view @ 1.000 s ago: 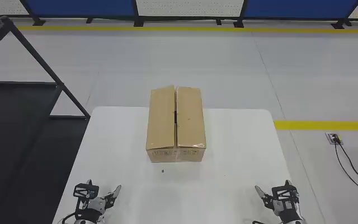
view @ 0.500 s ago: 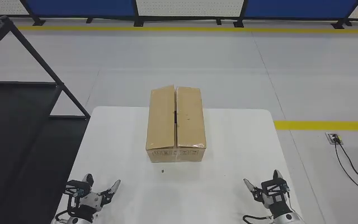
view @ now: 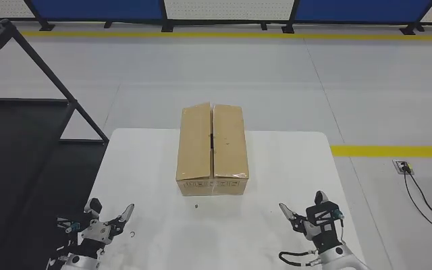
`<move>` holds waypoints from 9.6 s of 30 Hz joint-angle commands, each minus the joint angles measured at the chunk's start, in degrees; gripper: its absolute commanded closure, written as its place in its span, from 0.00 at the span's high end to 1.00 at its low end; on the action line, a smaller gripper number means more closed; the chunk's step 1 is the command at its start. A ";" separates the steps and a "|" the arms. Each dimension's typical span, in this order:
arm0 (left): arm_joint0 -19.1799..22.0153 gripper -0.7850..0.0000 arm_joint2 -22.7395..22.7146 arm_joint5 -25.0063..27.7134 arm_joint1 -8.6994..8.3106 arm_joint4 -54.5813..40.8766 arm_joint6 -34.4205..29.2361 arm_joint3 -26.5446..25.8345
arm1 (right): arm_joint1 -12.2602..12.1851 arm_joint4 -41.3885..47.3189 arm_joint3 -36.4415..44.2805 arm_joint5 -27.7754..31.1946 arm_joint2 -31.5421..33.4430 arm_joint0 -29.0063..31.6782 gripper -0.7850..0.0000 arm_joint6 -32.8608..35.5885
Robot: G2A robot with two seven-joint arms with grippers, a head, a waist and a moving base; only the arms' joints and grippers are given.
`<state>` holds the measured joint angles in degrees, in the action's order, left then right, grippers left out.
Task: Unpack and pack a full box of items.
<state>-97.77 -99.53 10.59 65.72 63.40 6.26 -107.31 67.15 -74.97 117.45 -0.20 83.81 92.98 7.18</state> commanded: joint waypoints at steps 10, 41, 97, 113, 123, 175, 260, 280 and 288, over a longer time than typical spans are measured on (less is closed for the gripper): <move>4.27 1.00 1.78 -1.45 0.23 -1.53 -2.30 -0.28 | 0.20 -1.00 1.68 1.03 -1.75 -1.29 1.00 -1.40; 23.44 1.00 10.37 -2.21 1.08 -4.28 -11.47 12.98 | 1.35 -20.18 2.12 4.42 -15.10 -11.67 1.00 -4.50; 32.52 1.00 24.48 -4.67 2.96 9.77 -15.89 18.08 | 3.29 -38.20 -5.83 -2.64 -20.61 -17.88 1.00 4.53; 32.09 1.00 26.74 -0.67 3.34 10.48 -16.11 16.56 | 5.20 -57.69 -10.61 -5.95 -26.93 -23.94 1.00 8.13; 32.18 1.00 27.65 0.94 3.59 10.31 -15.72 16.37 | 5.51 -58.00 -10.47 -6.43 -27.21 -24.04 1.00 9.15; 31.32 1.00 26.02 -0.37 3.58 9.61 -14.59 15.59 | 11.86 -68.82 -22.94 -8.20 -29.65 -31.21 0.38 15.17; 28.04 1.00 21.71 -3.55 3.36 8.27 -10.51 14.59 | 10.87 -68.60 -11.58 6.17 -13.55 -16.32 0.00 -9.47; 26.75 1.00 20.11 -6.81 3.75 4.70 -5.79 15.28 | 10.25 -65.96 -9.42 8.82 -11.19 -14.79 0.00 -12.43; 26.05 1.00 18.18 -6.57 3.74 2.93 -4.38 15.70 | 9.69 -60.78 -8.11 11.05 -8.48 -14.10 0.00 -17.91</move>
<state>-71.56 -80.92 4.32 69.43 67.05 1.30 -91.76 76.97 -136.12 109.19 10.43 74.69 78.68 -10.02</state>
